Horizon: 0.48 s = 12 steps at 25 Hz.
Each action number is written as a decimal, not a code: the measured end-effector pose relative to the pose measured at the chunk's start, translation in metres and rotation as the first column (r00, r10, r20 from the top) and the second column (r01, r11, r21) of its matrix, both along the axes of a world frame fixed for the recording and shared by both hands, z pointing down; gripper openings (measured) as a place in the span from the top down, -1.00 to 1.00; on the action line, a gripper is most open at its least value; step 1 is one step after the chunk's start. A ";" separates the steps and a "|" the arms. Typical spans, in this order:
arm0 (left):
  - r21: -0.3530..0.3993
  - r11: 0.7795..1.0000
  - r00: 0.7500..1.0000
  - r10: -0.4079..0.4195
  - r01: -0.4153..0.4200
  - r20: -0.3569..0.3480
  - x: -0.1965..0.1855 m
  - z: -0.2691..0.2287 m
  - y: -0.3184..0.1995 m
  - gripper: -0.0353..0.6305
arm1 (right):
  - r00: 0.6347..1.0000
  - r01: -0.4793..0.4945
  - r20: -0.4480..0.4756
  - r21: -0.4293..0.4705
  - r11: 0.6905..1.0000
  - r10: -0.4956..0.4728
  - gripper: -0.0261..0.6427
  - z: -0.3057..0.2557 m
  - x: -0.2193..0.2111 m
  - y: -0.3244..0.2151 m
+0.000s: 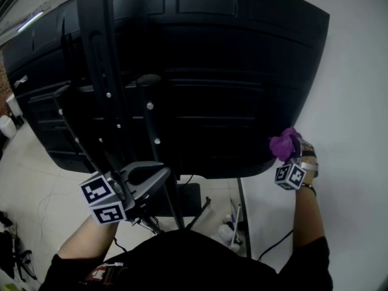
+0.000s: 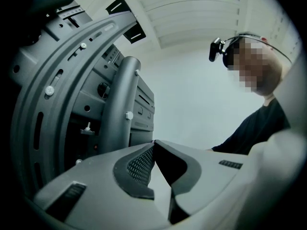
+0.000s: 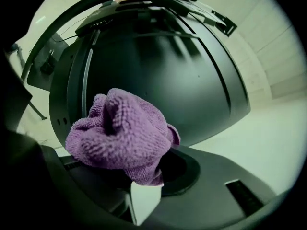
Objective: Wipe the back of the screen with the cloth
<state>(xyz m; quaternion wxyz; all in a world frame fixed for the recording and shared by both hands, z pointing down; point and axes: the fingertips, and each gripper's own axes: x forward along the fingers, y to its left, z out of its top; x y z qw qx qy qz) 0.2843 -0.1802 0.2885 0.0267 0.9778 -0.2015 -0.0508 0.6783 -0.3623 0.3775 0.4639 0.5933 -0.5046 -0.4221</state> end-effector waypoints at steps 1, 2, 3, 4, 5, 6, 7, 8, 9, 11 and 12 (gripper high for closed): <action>-0.004 1.000 1.000 -0.010 0.010 -0.004 -0.004 0.001 -0.001 0.91 | 0.998 -0.038 0.055 -0.034 0.999 0.040 0.64 0.001 0.009 -0.001; -0.006 1.000 1.000 -0.020 0.020 -0.007 -0.007 0.002 -0.003 0.91 | 0.990 -0.073 0.112 -0.067 0.995 0.080 0.63 0.004 0.019 -0.003; -0.008 0.999 0.999 -0.032 0.032 -0.009 -0.010 0.004 -0.005 0.91 | 0.981 -0.094 0.163 -0.089 0.992 0.108 0.63 0.008 0.028 -0.005; -0.008 0.999 0.999 -0.045 0.045 -0.008 -0.013 0.006 -0.007 0.91 | 0.972 -0.095 0.207 -0.096 0.991 0.114 0.64 0.011 0.031 -0.005; -0.008 0.998 0.998 -0.057 0.057 -0.004 -0.016 0.009 -0.009 0.91 | 0.965 -0.080 0.241 -0.090 0.993 0.100 0.64 0.010 0.026 -0.001; -0.008 0.998 0.998 -0.069 0.069 0.002 -0.018 0.013 -0.011 0.91 | 0.960 -0.054 0.269 -0.078 0.995 0.073 0.64 0.008 0.014 0.004; -0.009 0.997 0.997 -0.079 0.080 0.008 -0.019 0.017 -0.014 0.91 | 0.953 -0.017 0.300 -0.067 0.998 0.037 0.64 0.007 -0.001 0.009; -0.014 0.996 0.996 -0.088 0.088 0.013 -0.021 0.021 -0.017 0.91 | 0.941 0.028 0.337 -0.060 0.998 -0.006 0.64 0.007 -0.019 0.015; -0.022 0.995 0.995 -0.094 0.094 0.017 -0.022 0.026 -0.019 0.91 | 0.925 0.080 0.376 -0.060 0.995 -0.052 0.63 0.009 -0.038 0.021; -0.041 0.994 0.995 -0.102 0.103 0.024 -0.023 0.037 -0.019 0.91 | 0.888 0.205 0.436 -0.085 0.975 -0.149 0.64 0.024 -0.083 0.034; -0.049 0.993 0.994 -0.105 0.106 0.028 -0.023 0.041 -0.018 0.91 | 0.873 0.270 0.448 -0.110 0.957 -0.194 0.64 0.035 -0.109 0.040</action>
